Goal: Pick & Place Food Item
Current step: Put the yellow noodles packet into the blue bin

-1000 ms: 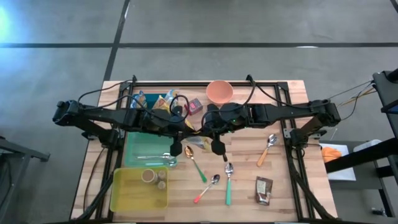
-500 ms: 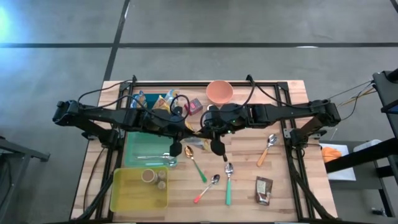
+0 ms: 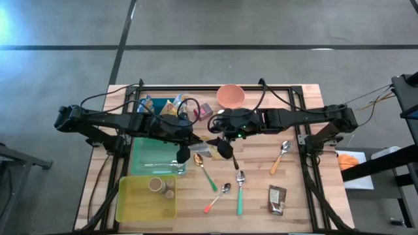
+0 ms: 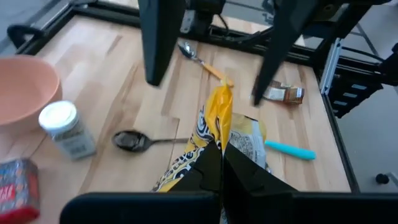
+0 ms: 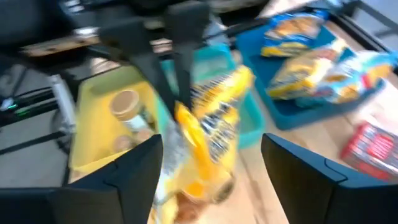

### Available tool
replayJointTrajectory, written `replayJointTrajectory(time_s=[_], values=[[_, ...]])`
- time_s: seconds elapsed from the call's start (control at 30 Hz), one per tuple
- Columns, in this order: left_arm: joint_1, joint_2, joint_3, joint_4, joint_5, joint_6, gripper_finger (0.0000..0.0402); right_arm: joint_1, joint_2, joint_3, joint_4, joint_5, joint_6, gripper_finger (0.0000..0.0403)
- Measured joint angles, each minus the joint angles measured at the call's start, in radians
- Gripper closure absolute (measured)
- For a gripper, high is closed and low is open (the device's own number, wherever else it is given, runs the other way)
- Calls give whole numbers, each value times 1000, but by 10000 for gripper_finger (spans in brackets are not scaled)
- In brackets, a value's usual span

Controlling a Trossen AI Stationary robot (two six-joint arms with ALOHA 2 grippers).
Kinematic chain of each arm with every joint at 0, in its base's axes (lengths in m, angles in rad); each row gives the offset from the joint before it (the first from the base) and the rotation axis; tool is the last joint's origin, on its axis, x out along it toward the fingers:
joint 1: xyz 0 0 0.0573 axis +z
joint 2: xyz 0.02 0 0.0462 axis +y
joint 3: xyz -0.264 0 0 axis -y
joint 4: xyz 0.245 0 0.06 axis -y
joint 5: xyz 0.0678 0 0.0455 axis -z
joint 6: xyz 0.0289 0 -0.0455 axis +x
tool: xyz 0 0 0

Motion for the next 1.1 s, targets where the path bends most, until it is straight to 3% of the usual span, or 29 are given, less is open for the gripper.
replayJointTrajectory(time_s=[0.2, 0.37, 0.73, 1.1], values=[[38, -40, 0, -140, -54, -136, 401, -13, -12, 0, -108, 83, 60, 114], [116, -90, 0, -318, -106, -317, 401, -31, -15, 0, -195, 90, 128, 113], [407, -208, 0, -673, -159, -585, 401, -36, -15, 0, -269, 93, 131, 113], [607, -118, 0, -827, -317, -684, 401, -37, -15, -7, -269, 93, 130, 113]])
